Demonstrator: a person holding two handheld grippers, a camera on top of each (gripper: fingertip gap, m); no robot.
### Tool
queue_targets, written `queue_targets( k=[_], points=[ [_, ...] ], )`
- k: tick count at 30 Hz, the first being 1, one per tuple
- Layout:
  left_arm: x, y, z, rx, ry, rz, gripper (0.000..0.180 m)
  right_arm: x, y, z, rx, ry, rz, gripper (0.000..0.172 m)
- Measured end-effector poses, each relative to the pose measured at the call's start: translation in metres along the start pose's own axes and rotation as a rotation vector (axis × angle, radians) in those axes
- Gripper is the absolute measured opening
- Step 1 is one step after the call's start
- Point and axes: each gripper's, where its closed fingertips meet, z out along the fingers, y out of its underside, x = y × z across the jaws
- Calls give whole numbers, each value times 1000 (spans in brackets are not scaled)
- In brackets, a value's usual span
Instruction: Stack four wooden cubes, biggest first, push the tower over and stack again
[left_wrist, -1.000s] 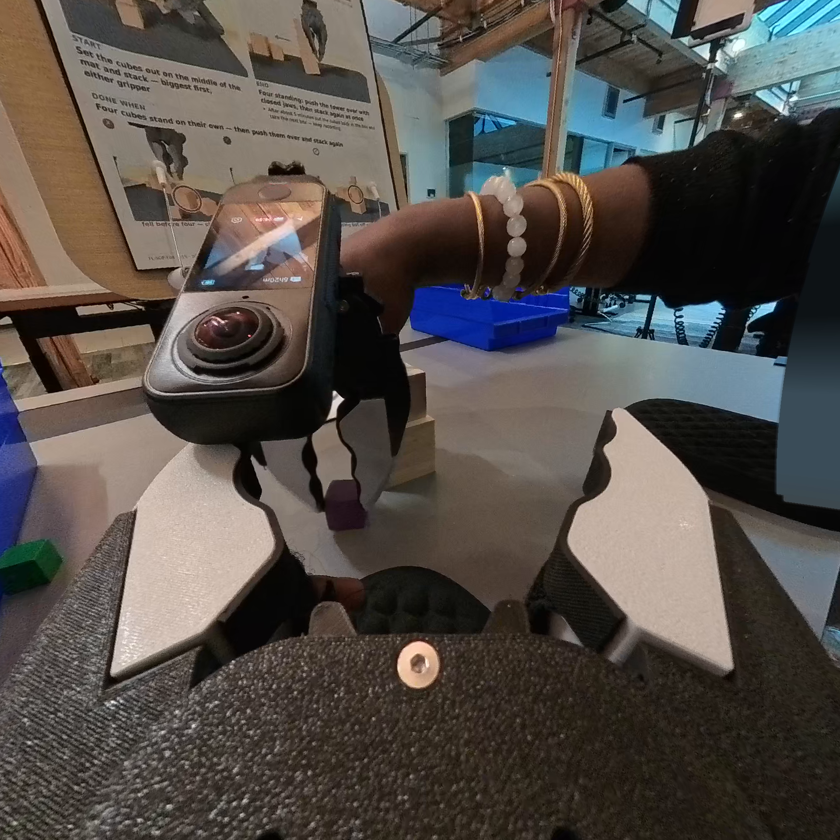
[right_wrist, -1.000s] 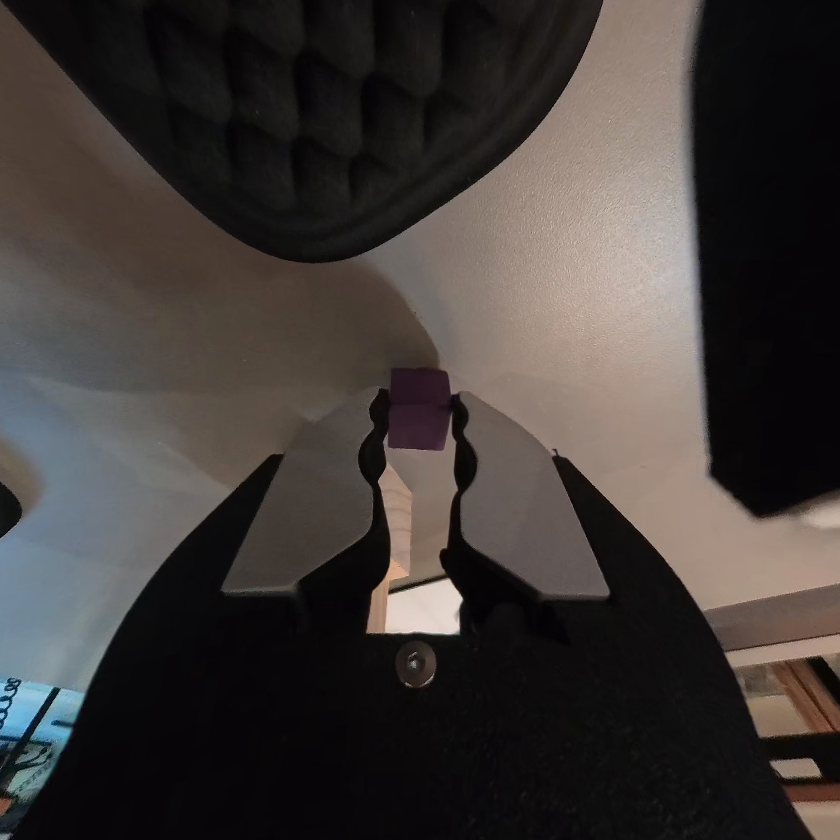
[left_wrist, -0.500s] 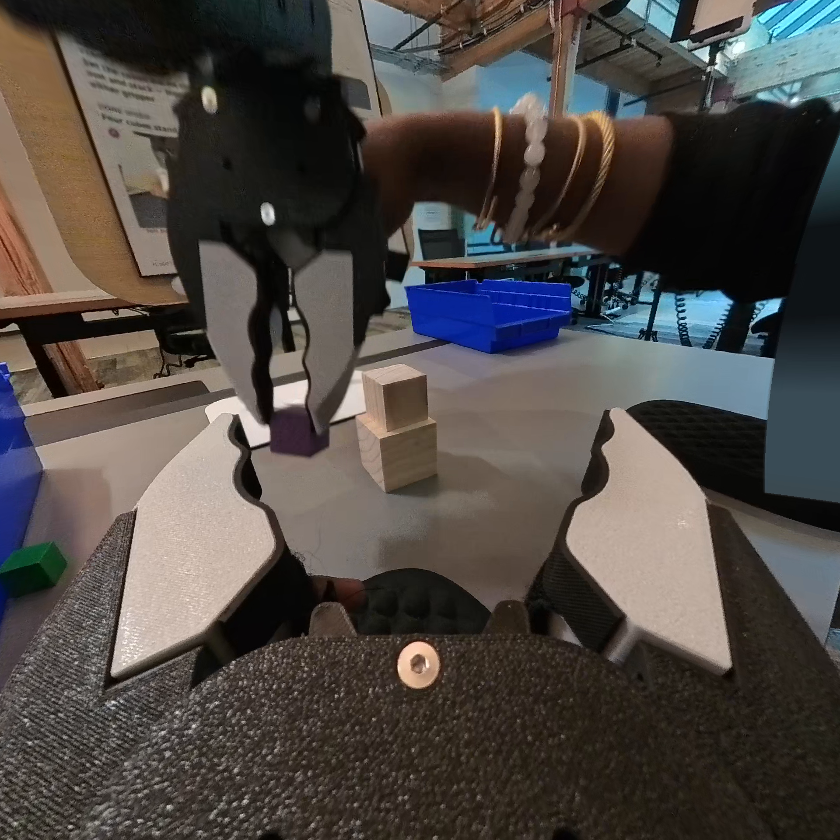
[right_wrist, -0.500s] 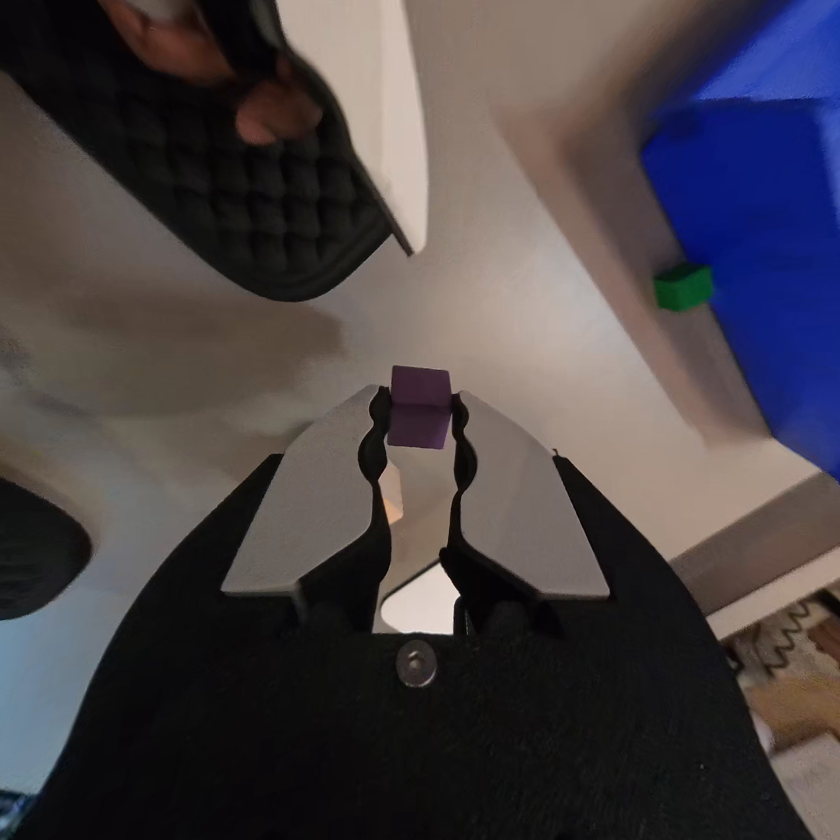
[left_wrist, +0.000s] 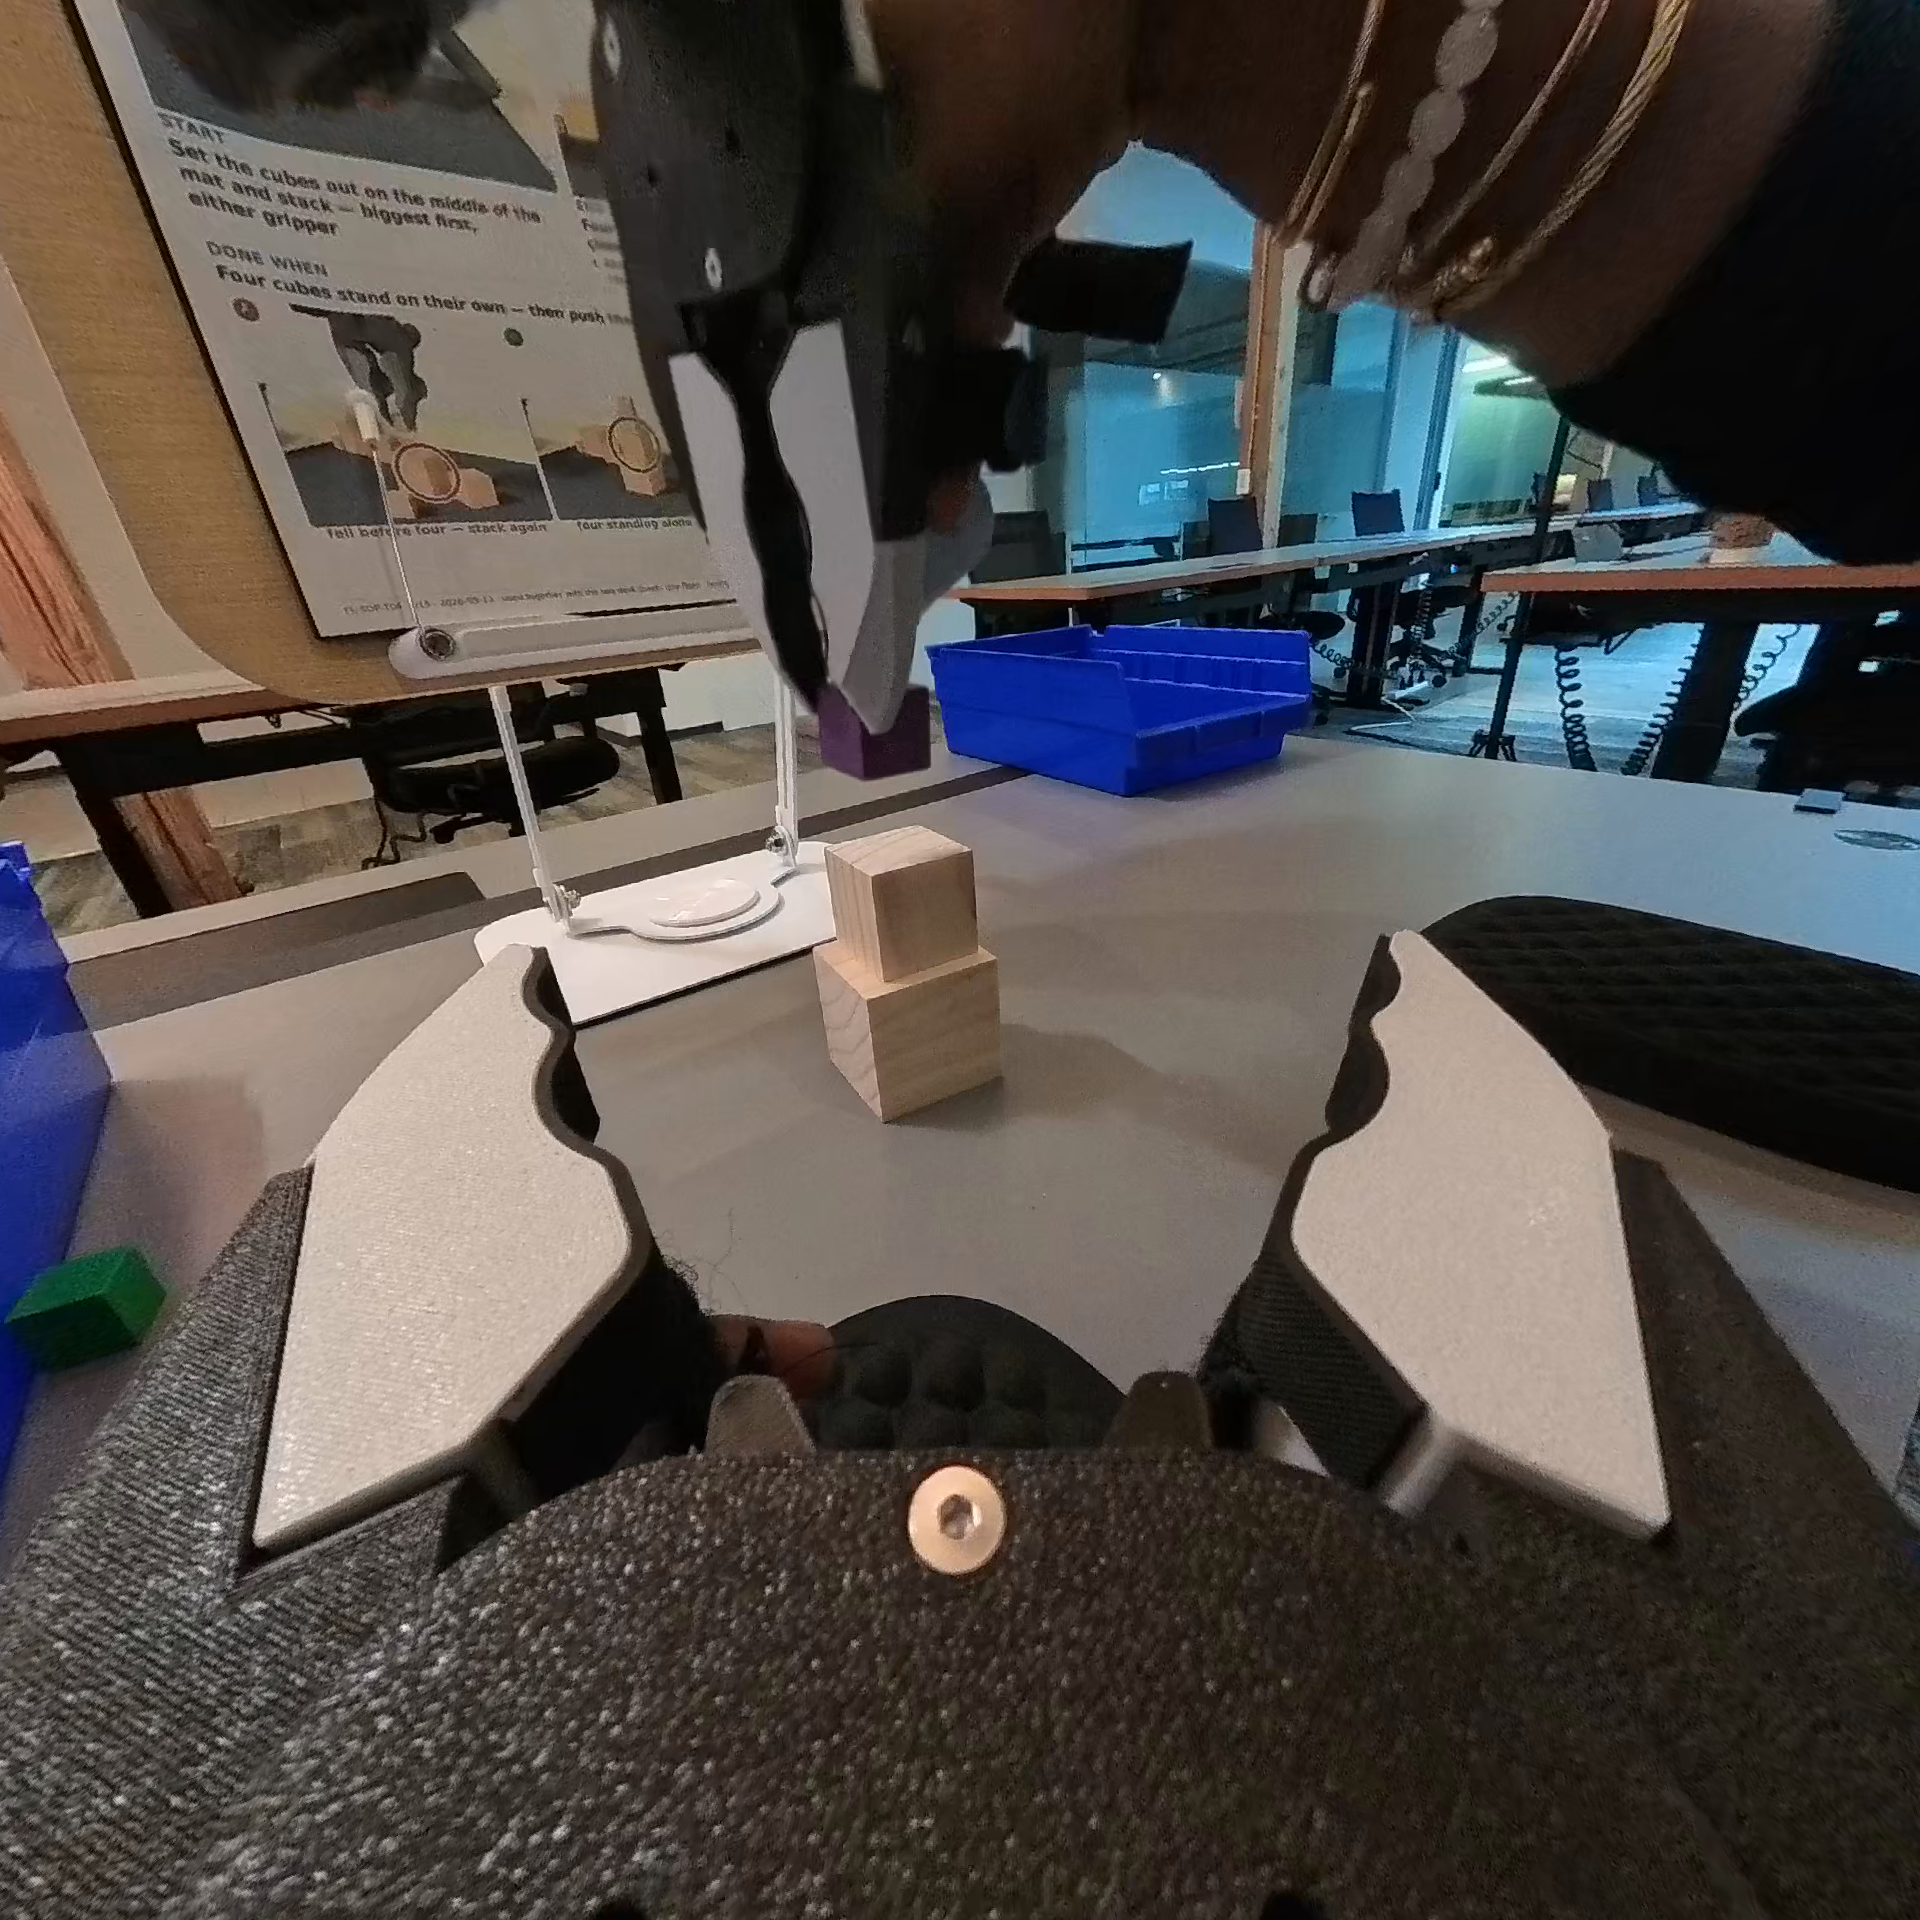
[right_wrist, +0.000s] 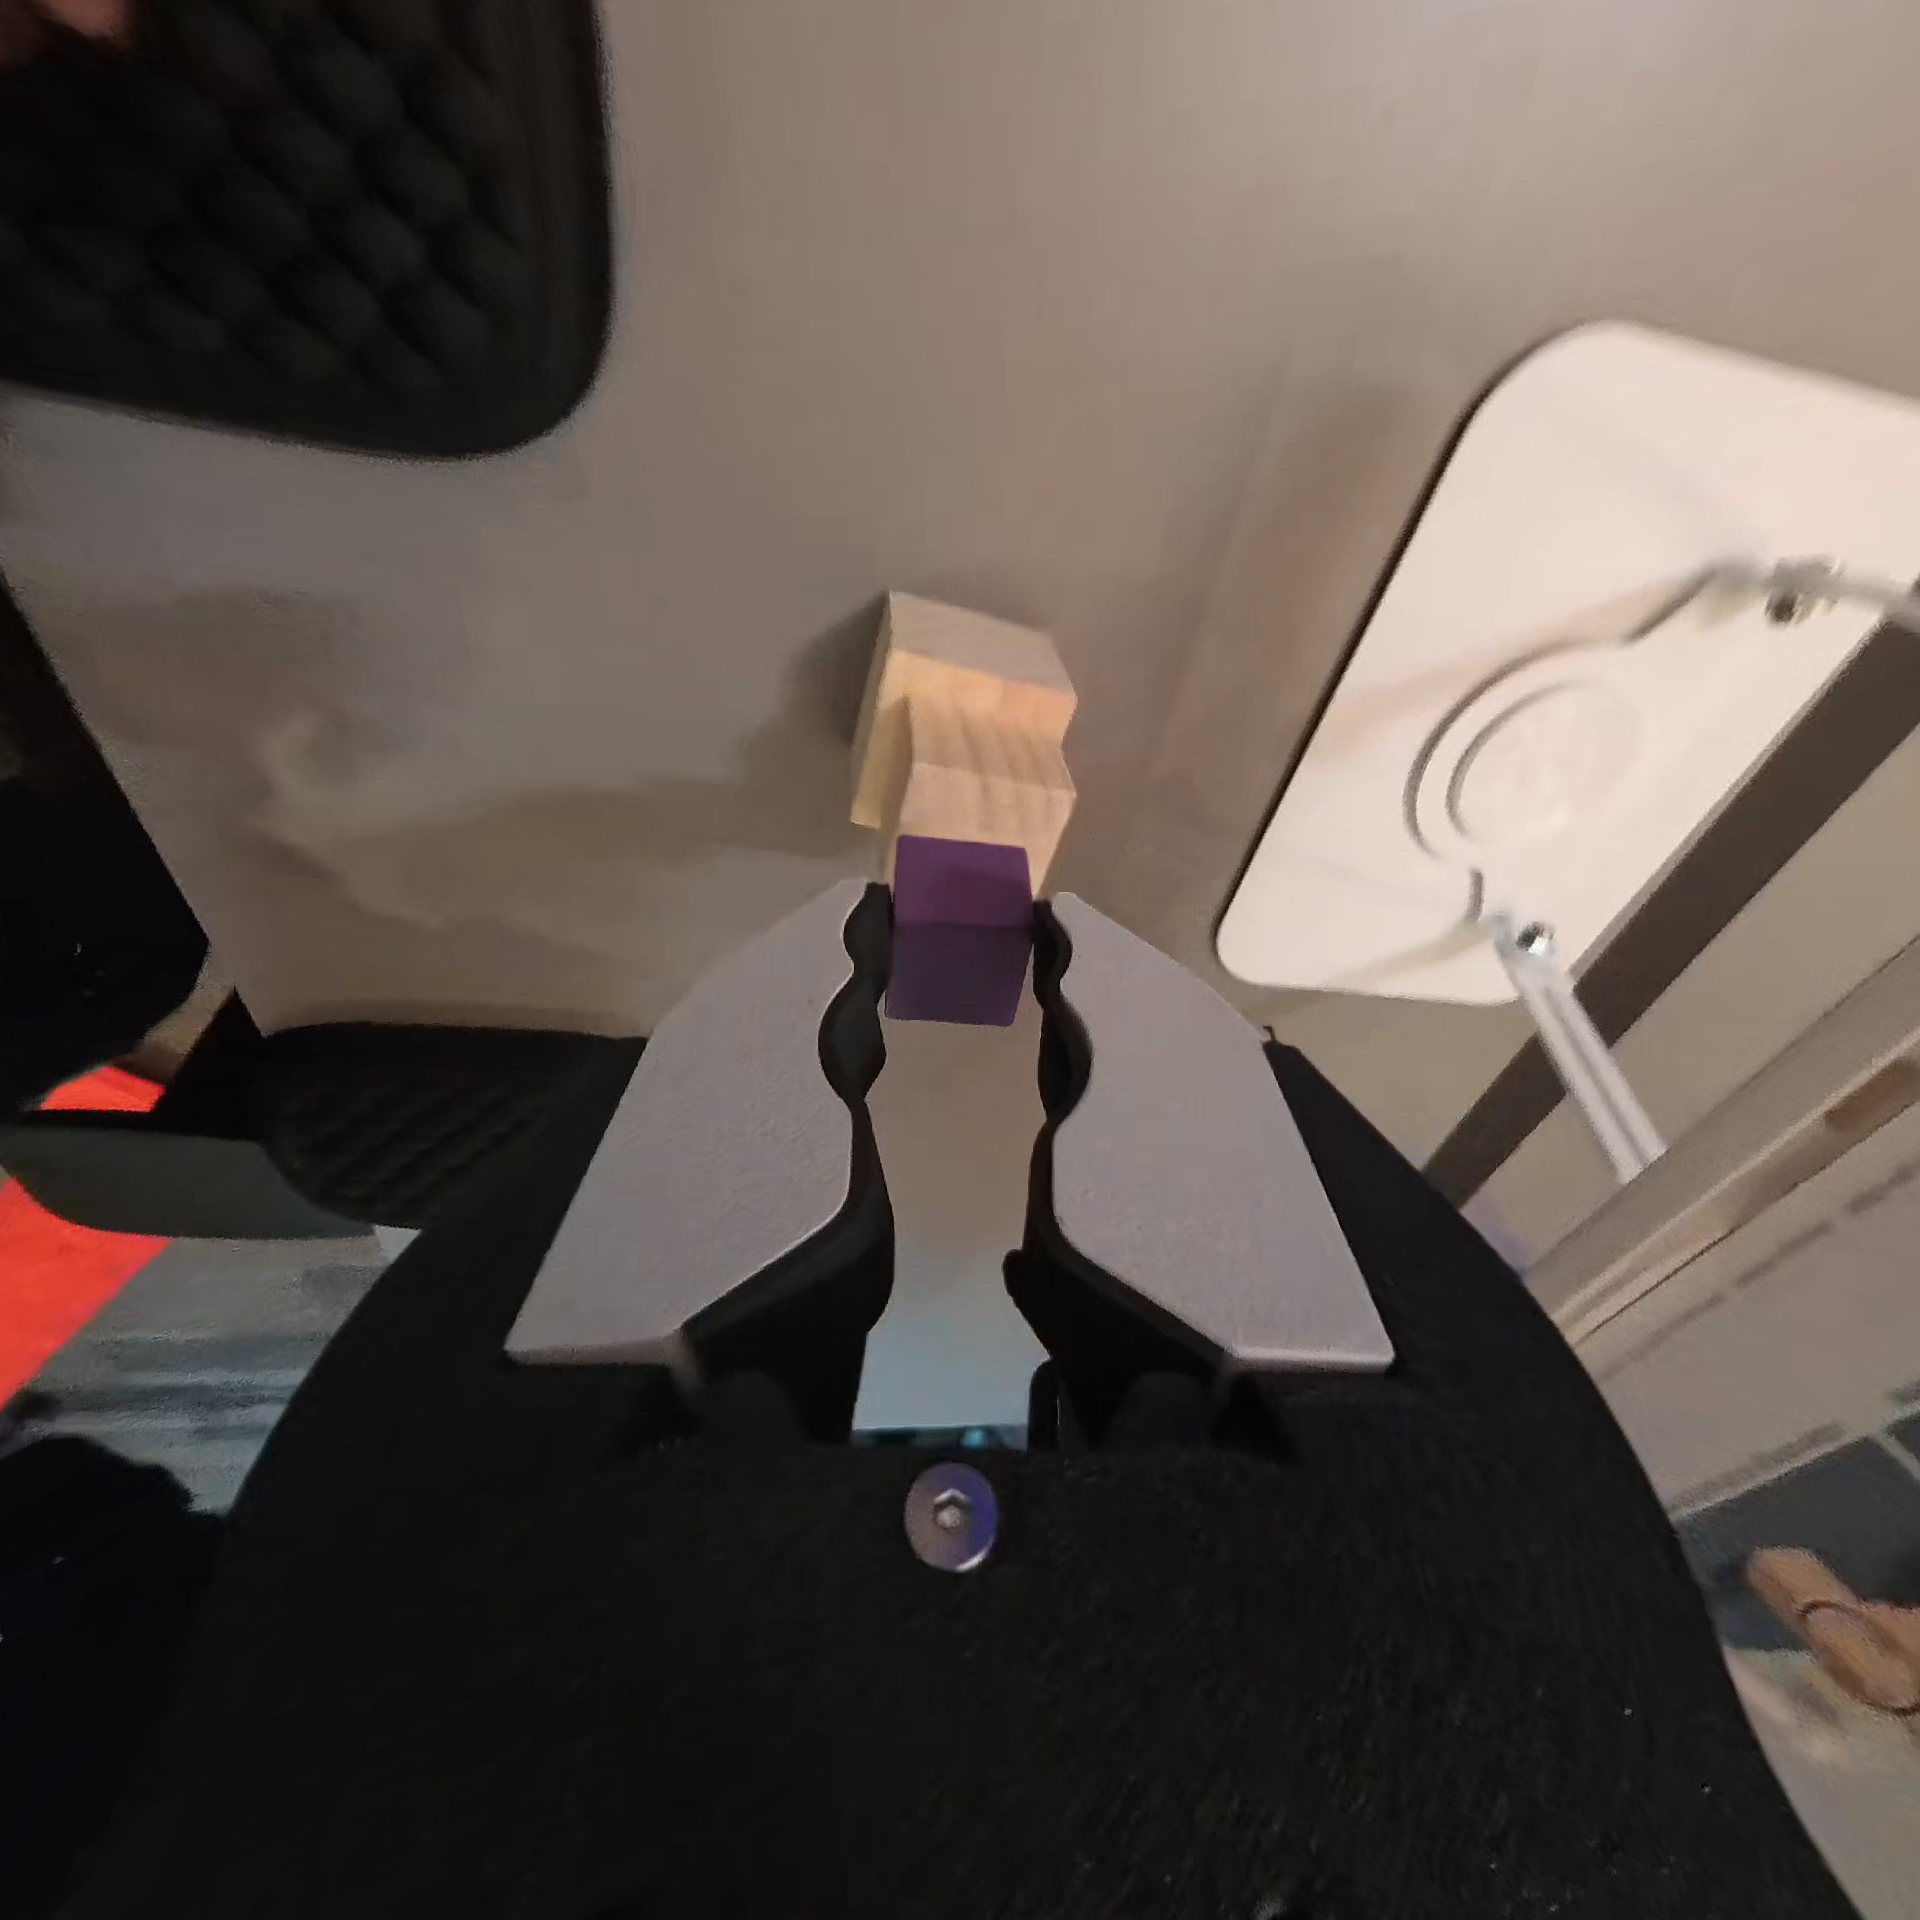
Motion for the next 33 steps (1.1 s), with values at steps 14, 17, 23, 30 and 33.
queue_targets(
  k=[14,17,23,30,33],
  points=[
    [0,0,0,1,1,2,138,8,10,30,-16,-84,200,26],
    [0,0,0,0,2,2,138,8,10,31,-18,-89,194,26],
    [0,0,0,1,2,2,138,8,8,32,-20,-85,176,26],
    [0,0,0,2,3,3,137,9,6,33,-28,-82,169,27],
    [0,0,0,3,4,3,137,10,10,36,-52,-68,159,45]
  ],
)
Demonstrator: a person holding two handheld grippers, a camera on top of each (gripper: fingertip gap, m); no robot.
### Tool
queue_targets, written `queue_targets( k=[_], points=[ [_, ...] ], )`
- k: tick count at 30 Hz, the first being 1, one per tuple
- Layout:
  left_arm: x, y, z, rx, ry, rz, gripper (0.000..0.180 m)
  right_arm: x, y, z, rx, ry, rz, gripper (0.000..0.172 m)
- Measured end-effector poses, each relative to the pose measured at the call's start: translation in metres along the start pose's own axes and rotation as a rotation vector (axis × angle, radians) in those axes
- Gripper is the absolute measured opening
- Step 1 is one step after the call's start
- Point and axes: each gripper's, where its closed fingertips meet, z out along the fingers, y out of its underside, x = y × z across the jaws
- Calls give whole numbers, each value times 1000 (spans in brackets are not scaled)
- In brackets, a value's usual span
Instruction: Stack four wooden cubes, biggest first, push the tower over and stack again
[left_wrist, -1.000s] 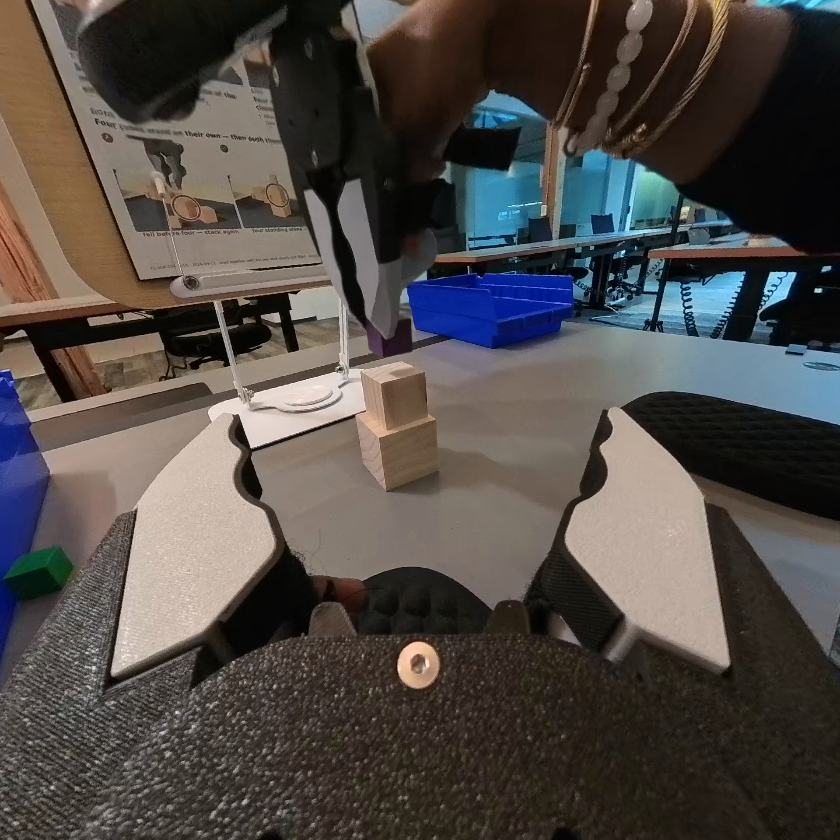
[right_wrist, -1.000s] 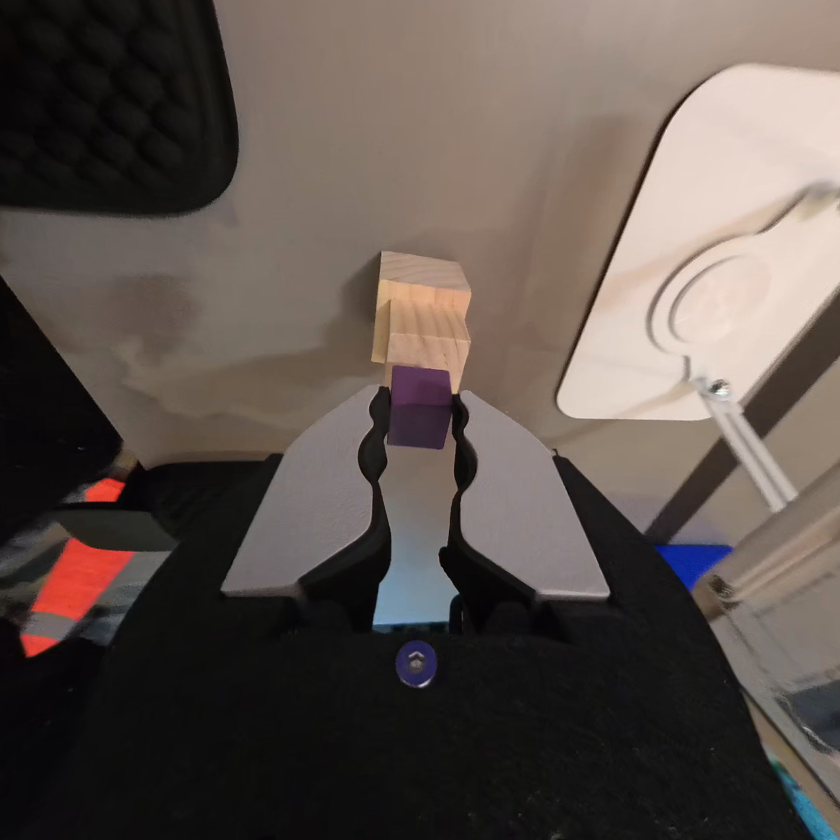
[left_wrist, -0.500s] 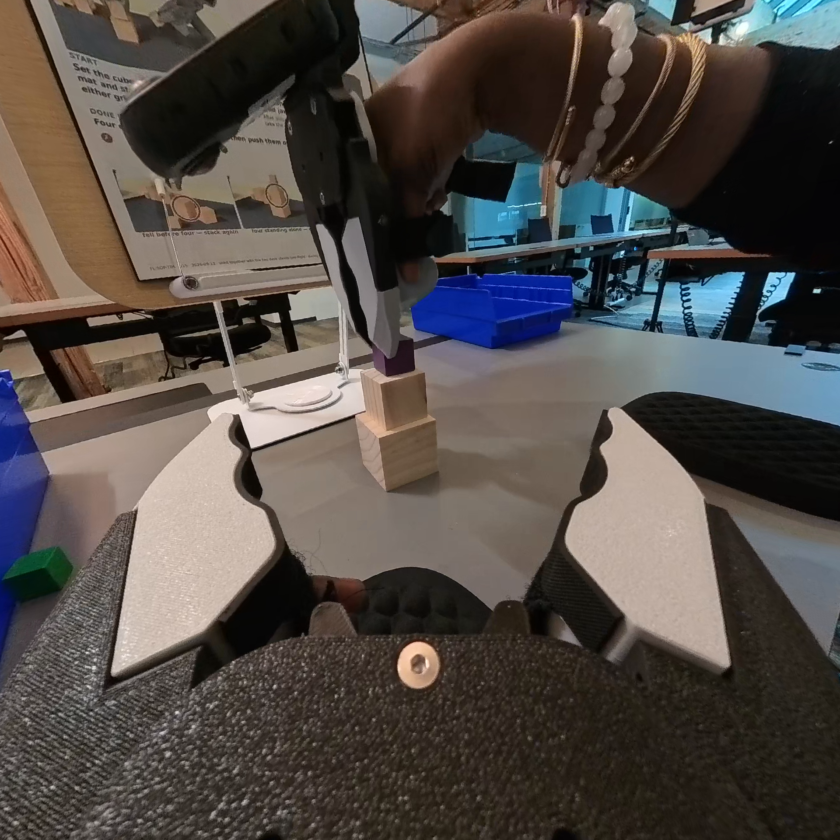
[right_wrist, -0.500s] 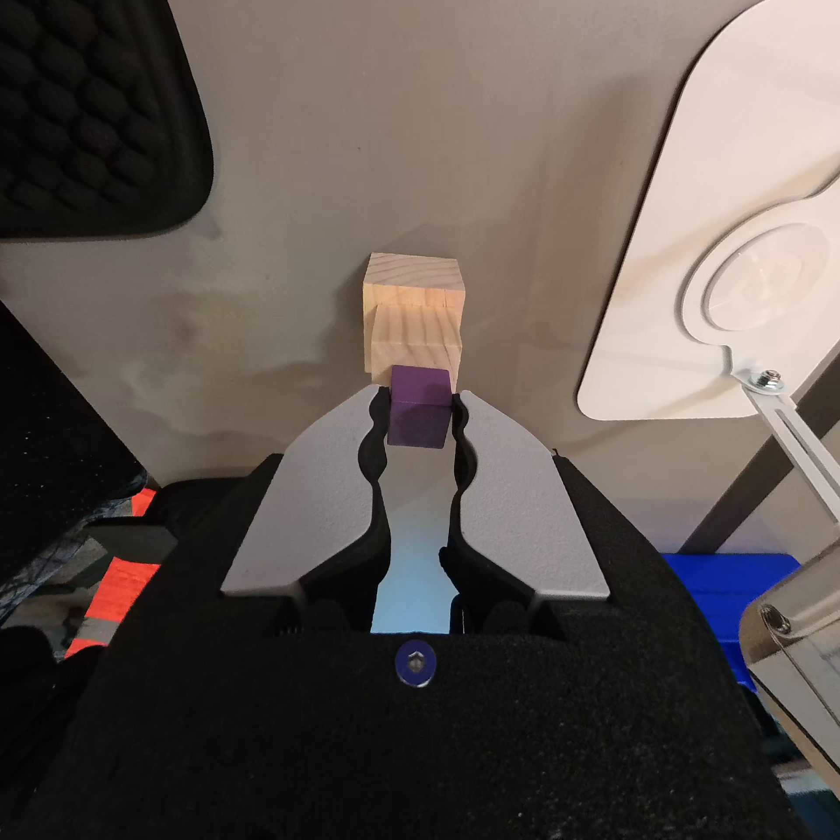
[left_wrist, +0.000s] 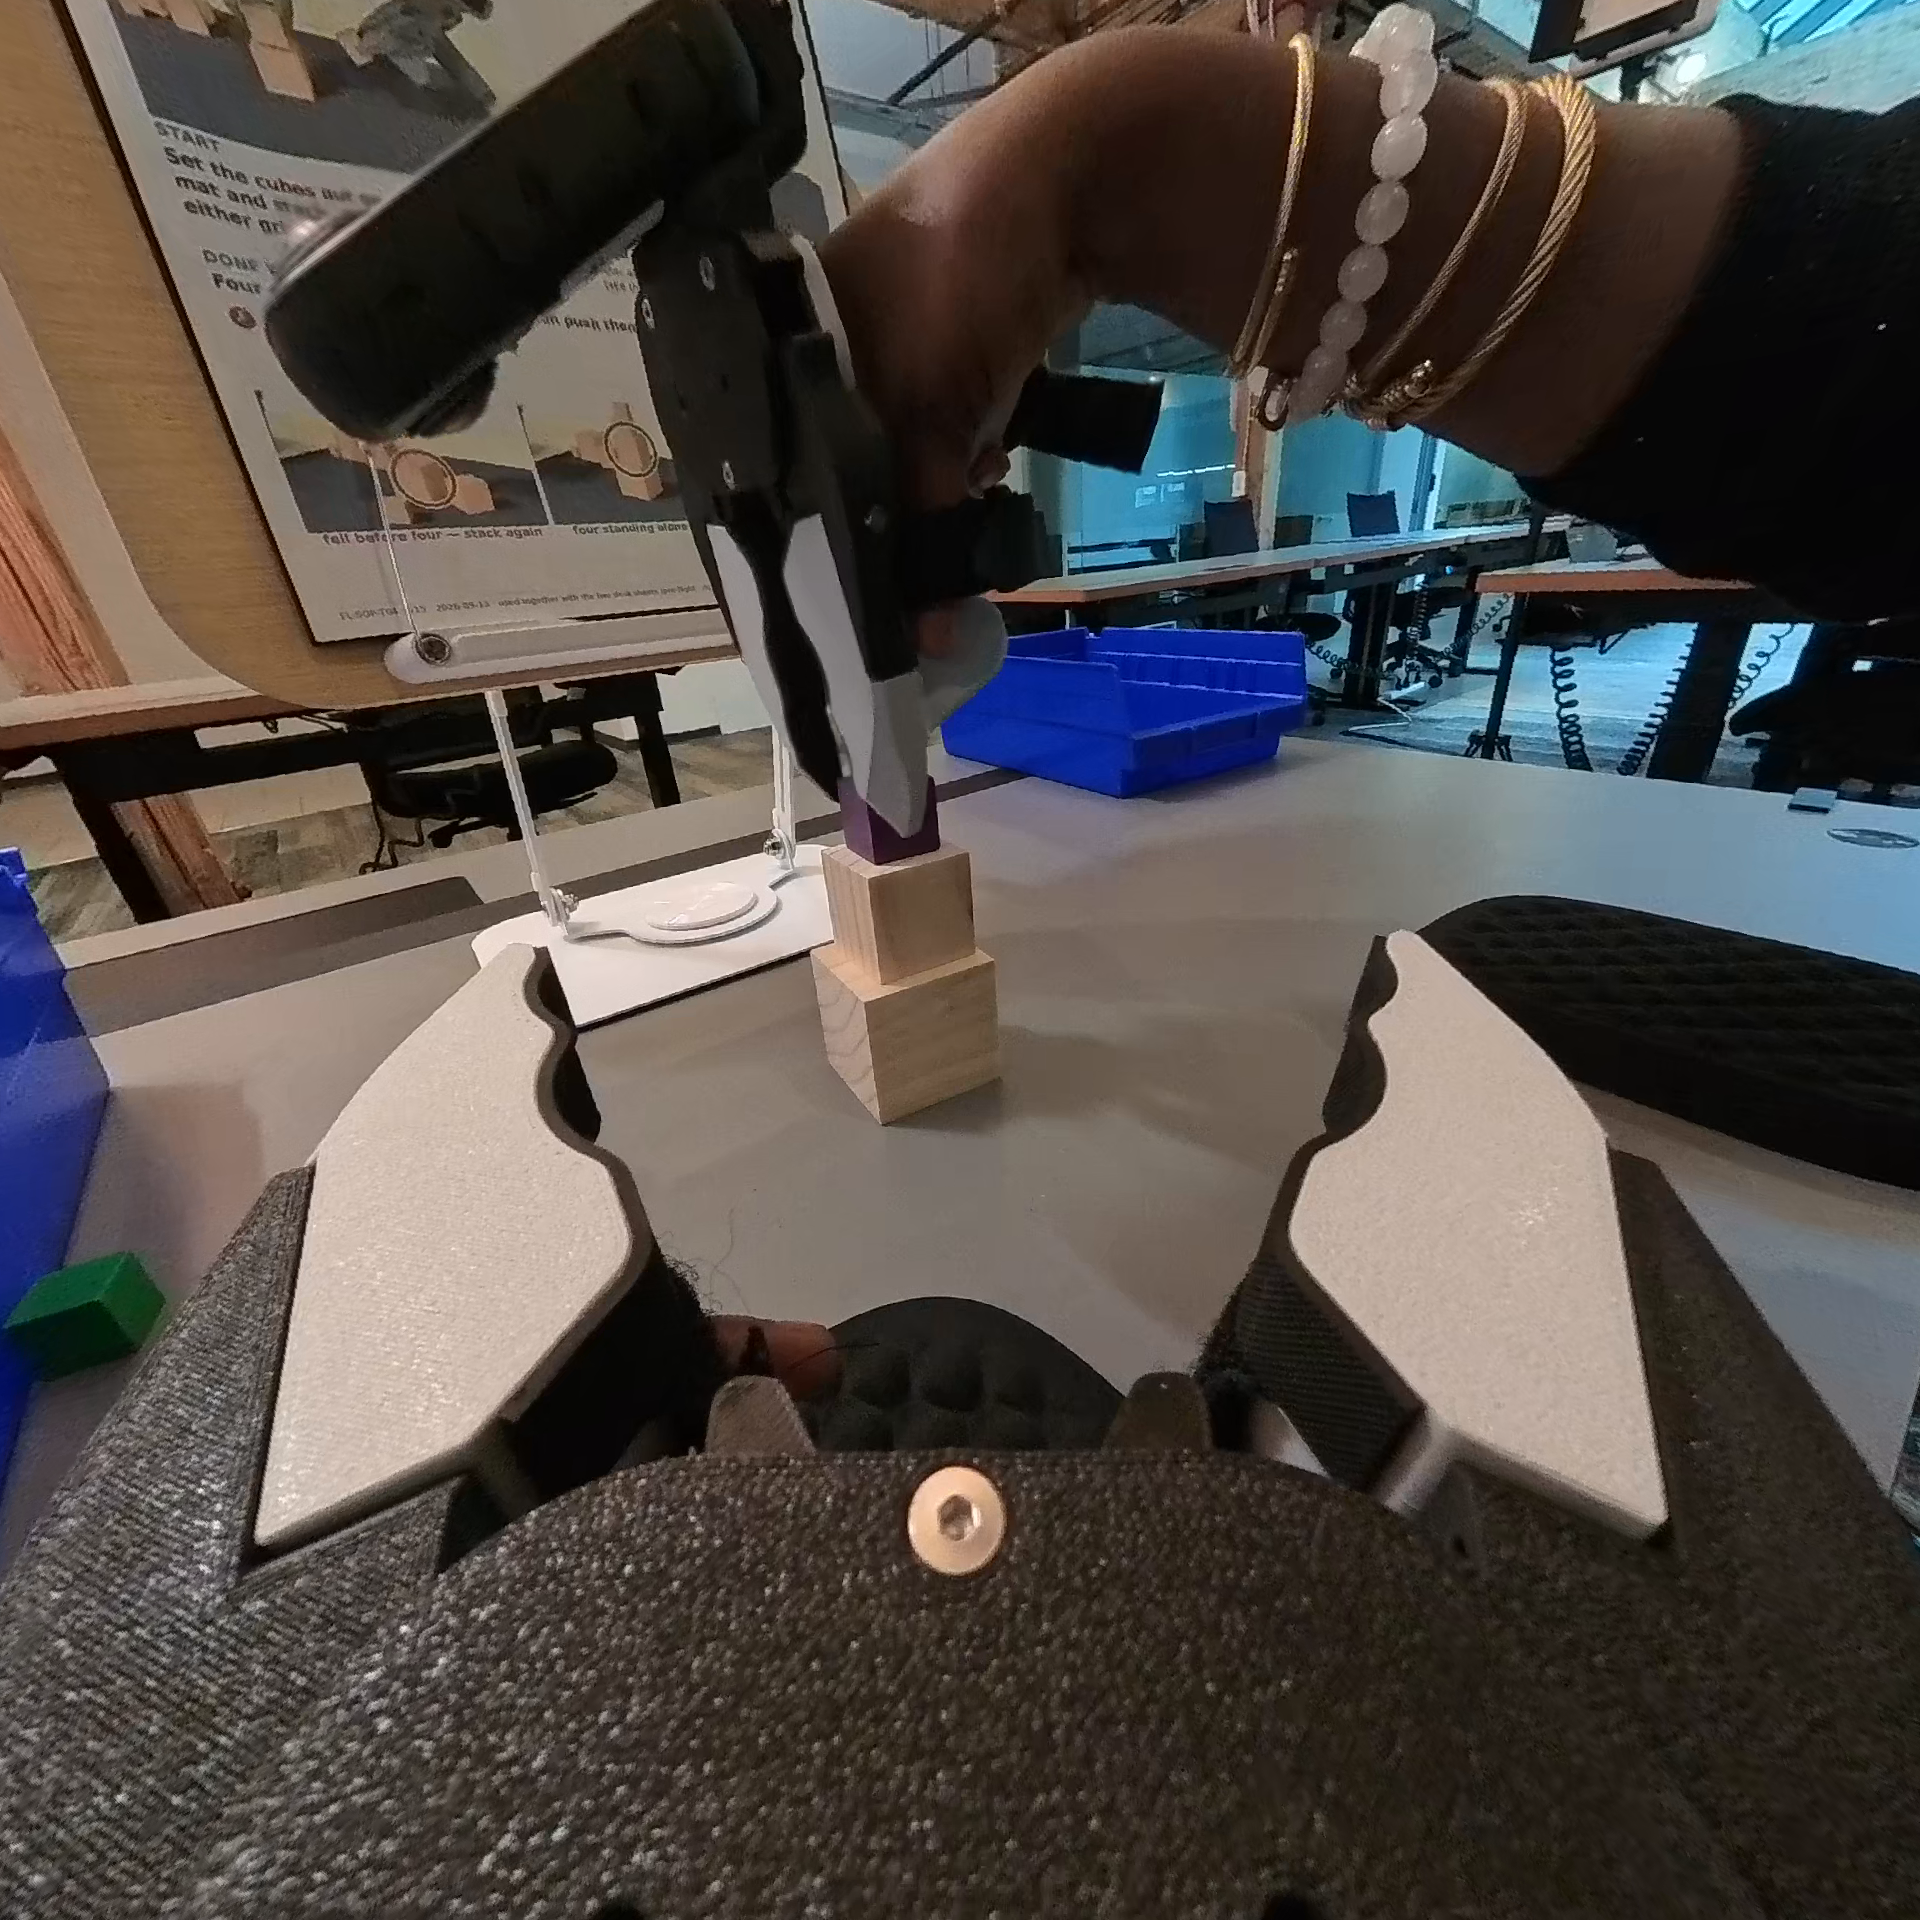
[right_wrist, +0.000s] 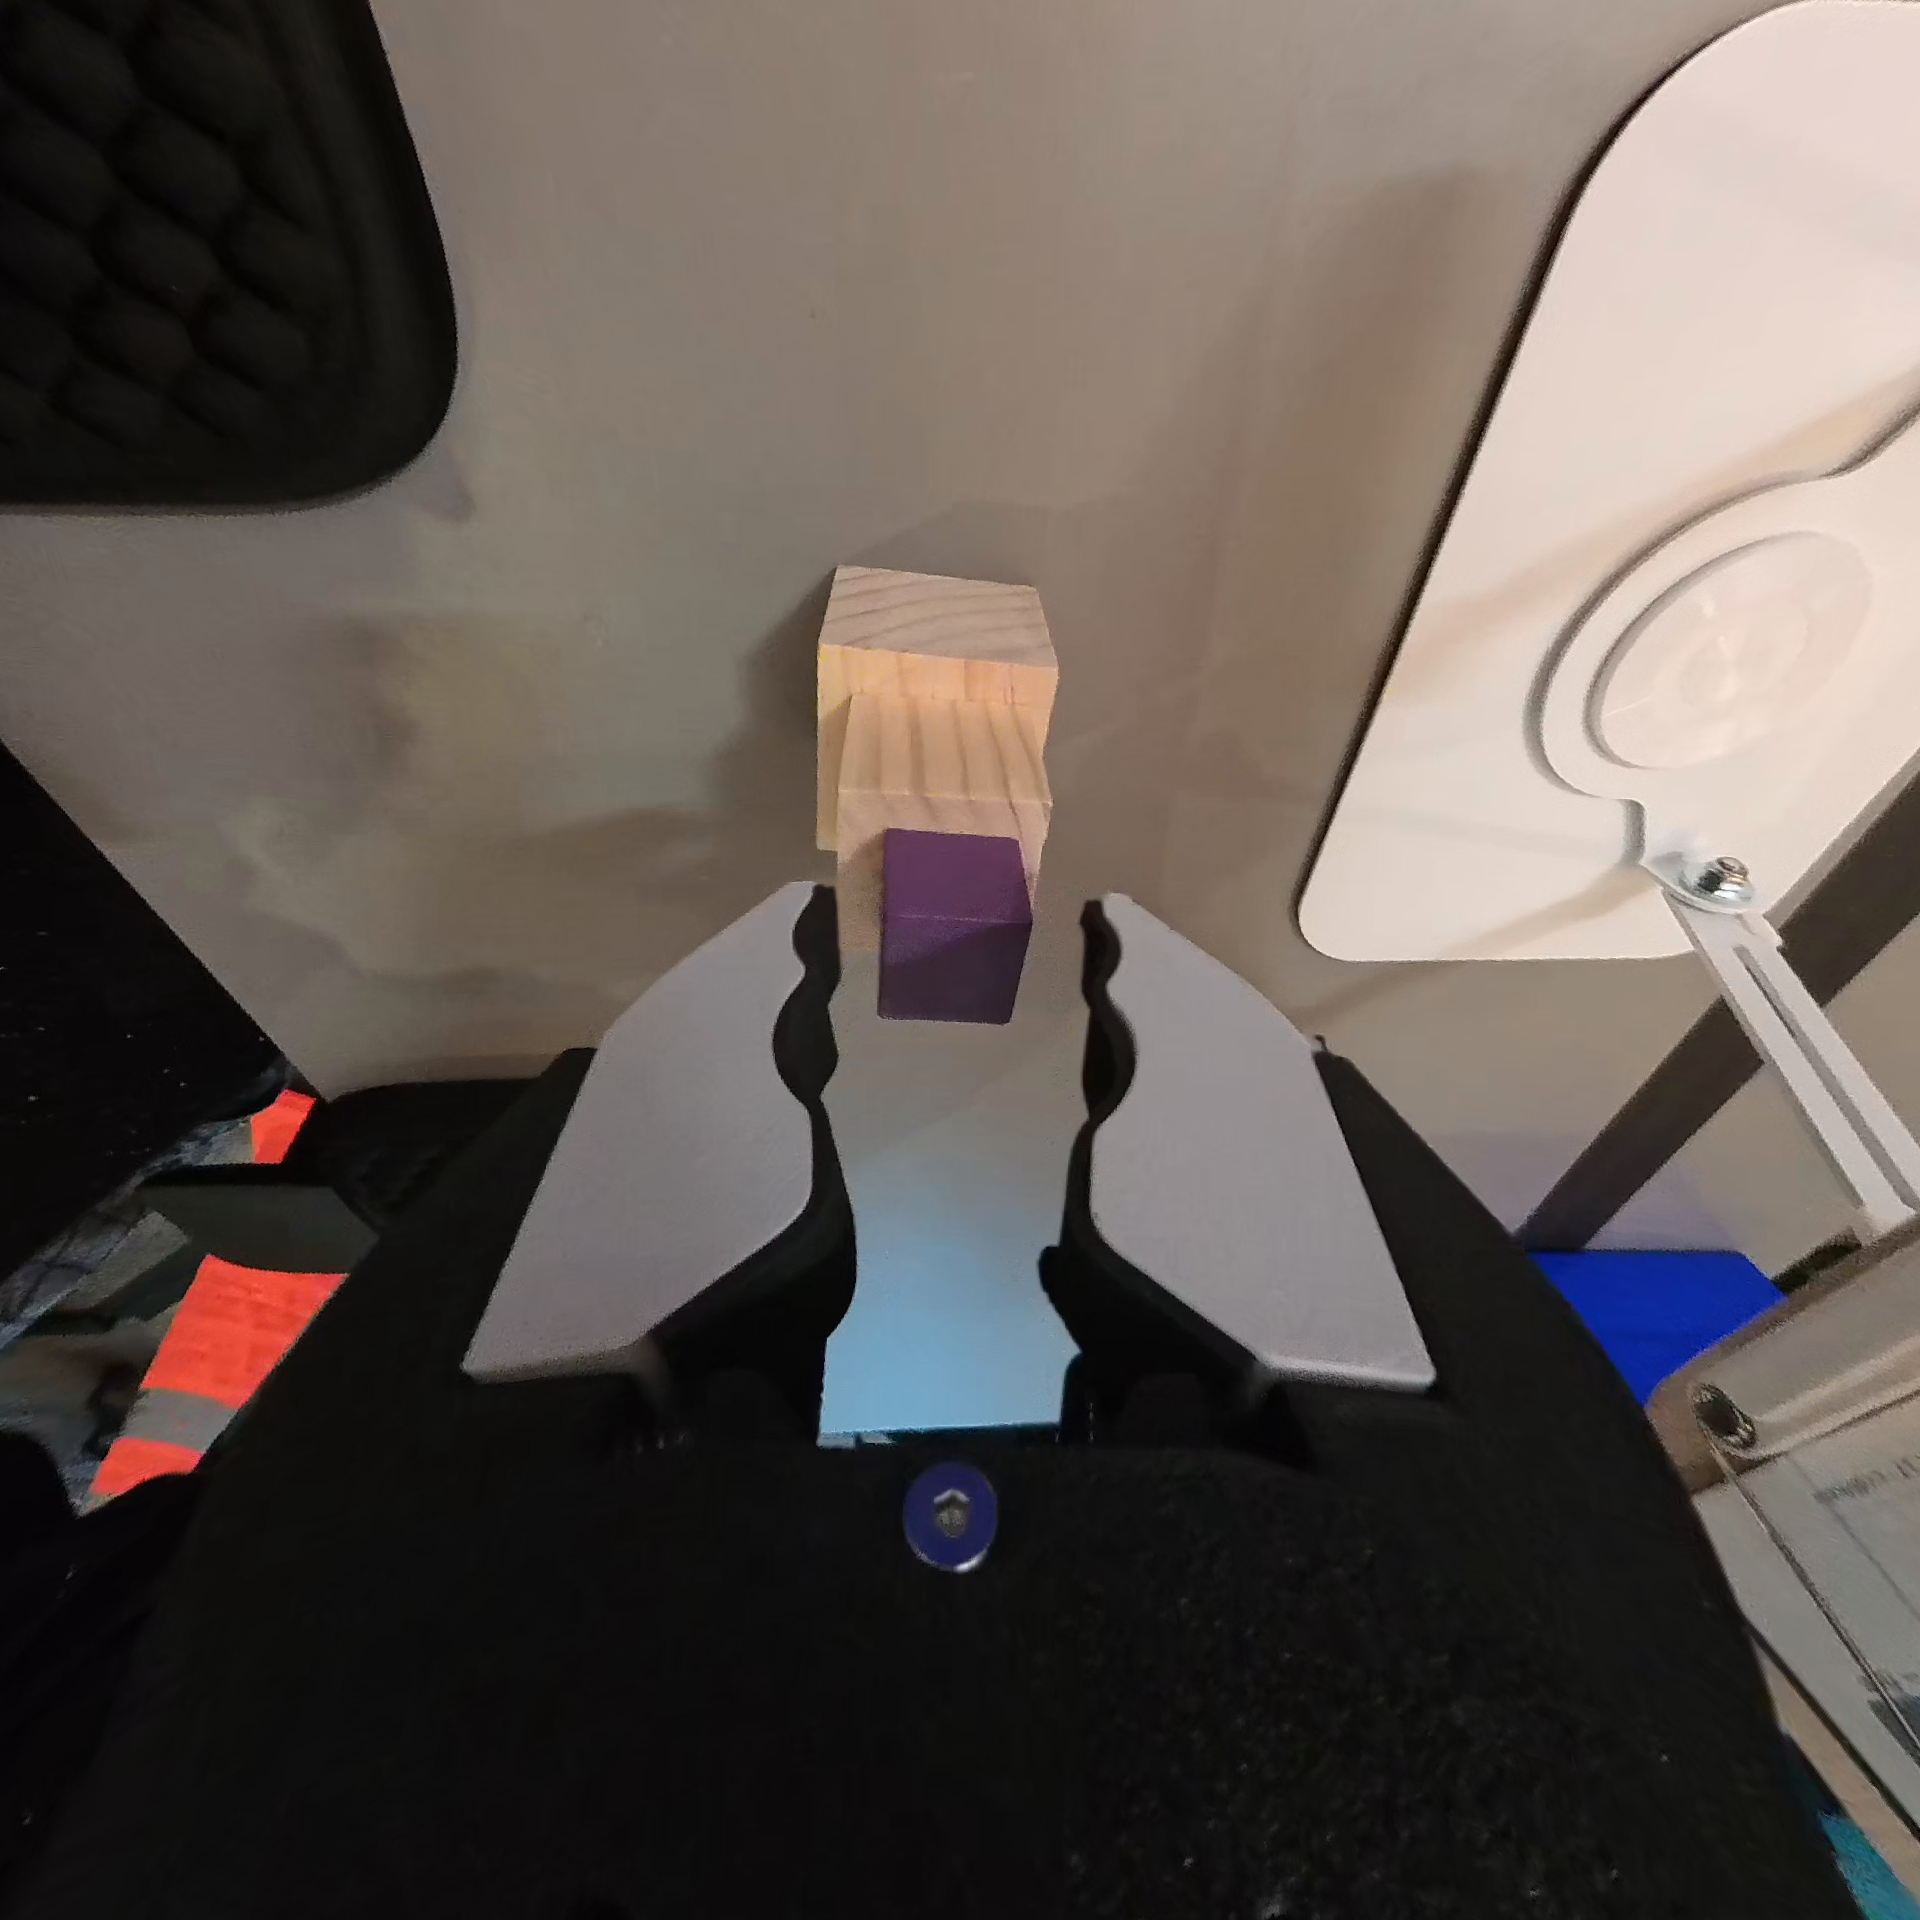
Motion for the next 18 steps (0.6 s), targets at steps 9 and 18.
queue_targets(
  k=[9,18],
  points=[
    [0,0,0,-1,-4,0,137,3,-67,-45,421,26,53,70],
    [-5,-2,-1,19,-11,-39,137,5,-174,-59,862,-71,143,71]
  ],
)
